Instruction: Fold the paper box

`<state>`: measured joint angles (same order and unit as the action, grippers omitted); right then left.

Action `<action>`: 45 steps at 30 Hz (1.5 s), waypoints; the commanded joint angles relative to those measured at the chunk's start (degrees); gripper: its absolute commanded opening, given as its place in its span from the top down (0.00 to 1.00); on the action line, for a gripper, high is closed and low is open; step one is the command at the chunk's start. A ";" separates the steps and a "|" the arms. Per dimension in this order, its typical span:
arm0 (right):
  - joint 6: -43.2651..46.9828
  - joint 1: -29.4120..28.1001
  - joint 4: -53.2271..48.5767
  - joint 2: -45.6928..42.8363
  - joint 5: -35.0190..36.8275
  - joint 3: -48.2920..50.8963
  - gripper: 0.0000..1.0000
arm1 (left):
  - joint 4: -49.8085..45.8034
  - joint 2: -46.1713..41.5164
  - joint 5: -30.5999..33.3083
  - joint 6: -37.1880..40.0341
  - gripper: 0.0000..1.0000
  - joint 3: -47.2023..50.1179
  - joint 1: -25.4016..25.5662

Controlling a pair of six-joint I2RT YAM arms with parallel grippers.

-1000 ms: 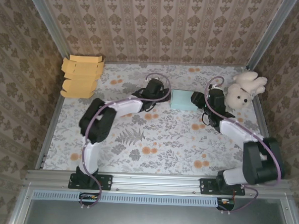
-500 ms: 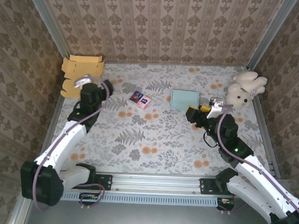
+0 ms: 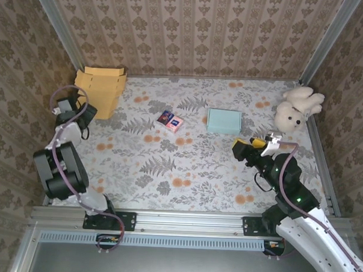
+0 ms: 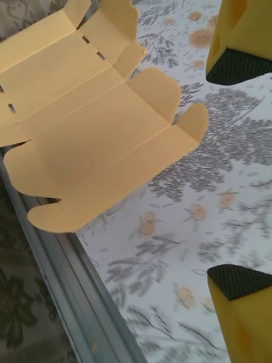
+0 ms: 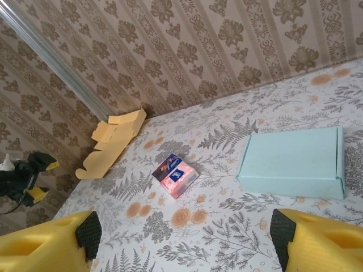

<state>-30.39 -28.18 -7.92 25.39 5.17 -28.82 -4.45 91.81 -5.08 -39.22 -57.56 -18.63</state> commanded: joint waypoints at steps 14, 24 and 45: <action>0.49 -0.03 3.60 5.10 -1.94 2.00 0.18 | -25.72 30.44 31.68 38.54 0.18 -39.44 23.28; -0.19 -0.03 4.99 3.87 -1.82 3.37 0.17 | -28.95 39.44 39.08 43.06 0.19 -46.83 24.98; -0.90 -0.03 5.57 5.82 -3.23 3.33 0.17 | -30.31 42.86 41.93 45.43 0.74 -51.17 22.93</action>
<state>-30.46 -28.18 -3.44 31.51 2.59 -25.74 -33.39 133.45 34.65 5.32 -106.72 4.21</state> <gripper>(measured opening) 0.831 0.324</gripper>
